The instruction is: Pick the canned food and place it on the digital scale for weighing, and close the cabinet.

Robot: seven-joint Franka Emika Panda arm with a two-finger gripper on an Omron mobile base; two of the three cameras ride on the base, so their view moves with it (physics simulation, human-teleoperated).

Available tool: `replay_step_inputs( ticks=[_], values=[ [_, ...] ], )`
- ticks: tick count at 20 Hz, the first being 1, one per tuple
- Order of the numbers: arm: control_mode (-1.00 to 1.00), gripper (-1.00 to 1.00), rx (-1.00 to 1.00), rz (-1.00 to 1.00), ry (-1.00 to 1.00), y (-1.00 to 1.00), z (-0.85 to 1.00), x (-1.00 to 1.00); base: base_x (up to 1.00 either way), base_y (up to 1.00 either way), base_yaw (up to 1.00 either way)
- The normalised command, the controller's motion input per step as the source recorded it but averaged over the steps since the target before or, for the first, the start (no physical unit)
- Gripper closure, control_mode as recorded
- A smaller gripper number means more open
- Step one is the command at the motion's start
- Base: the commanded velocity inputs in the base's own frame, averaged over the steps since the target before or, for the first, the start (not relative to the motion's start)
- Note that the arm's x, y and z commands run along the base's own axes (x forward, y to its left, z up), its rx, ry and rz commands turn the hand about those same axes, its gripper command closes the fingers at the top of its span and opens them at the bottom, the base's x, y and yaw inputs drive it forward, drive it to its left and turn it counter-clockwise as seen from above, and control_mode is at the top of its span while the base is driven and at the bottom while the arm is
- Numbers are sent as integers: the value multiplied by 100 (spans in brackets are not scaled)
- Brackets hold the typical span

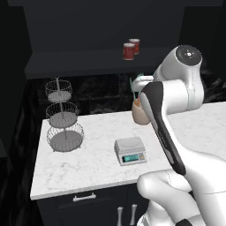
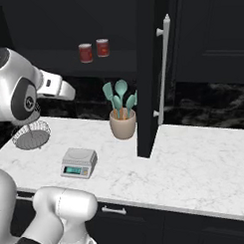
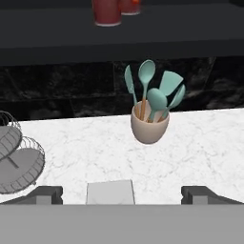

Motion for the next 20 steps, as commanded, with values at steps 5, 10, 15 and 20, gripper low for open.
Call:
replay_step_inputs(
  ticks=[5, 10, 15, 20],
  values=[
    [-100, -100, 1, 0, -2, 4, 59, 0, 0, 0, 0],
    [-100, -100, 0, 0, -24, 0, 22, 4, 0, 0, 0],
    [-100, -100, 0, 0, -24, 0, 17, 21, 0, 0, 0],
    [-100, -100, 1, 0, 6, 0, 21, 37, 0, 0, 0]
  ],
)
